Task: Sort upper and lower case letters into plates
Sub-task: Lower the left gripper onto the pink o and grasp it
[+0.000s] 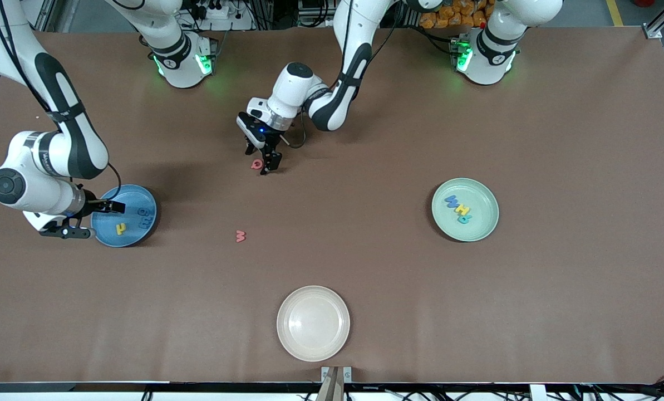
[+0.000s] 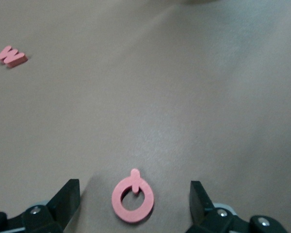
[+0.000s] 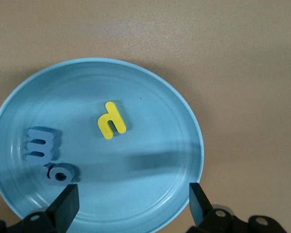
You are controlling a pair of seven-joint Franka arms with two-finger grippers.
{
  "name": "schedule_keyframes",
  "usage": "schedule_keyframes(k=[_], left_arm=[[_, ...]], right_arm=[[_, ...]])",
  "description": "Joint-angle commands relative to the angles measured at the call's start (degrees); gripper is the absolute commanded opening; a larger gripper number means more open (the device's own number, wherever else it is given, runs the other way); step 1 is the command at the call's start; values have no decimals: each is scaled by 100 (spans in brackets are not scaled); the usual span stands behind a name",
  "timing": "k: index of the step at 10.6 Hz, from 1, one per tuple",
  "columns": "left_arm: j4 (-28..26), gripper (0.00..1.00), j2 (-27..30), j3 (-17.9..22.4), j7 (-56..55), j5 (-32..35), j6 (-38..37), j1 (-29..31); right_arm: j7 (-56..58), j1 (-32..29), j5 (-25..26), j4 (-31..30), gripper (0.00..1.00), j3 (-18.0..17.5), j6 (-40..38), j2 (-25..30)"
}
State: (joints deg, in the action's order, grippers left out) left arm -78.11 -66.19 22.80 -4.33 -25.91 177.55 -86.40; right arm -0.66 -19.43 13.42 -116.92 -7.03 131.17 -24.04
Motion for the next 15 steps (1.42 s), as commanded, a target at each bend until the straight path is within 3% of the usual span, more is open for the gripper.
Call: schedule_keyframes(k=[1, 3, 4, 6, 12, 15], left_arm=[[-161, 100, 62, 84, -199, 148, -10, -79], [-161, 98, 53, 75, -217, 104, -19, -78], [-161, 78, 53, 75, -208, 104, -37, -78], [-161, 63, 44, 66, -217, 104, -37, -78], [-187, 61, 62, -4, -261, 95, -46, -78], [-196, 44, 62, -4, -261, 95, -46, -78]], right_arm=[[22, -52, 99, 11, 100, -53, -30, 5], [22, -61, 99, 11, 100, -53, -39, 5], [22, -61, 99, 11, 100, -53, -31, 5], [22, -52, 99, 11, 100, -53, -31, 5], [5, -43, 90, 81, 100, -88, -48, 14], [-4, -17, 90, 108, 100, -88, -48, 14]])
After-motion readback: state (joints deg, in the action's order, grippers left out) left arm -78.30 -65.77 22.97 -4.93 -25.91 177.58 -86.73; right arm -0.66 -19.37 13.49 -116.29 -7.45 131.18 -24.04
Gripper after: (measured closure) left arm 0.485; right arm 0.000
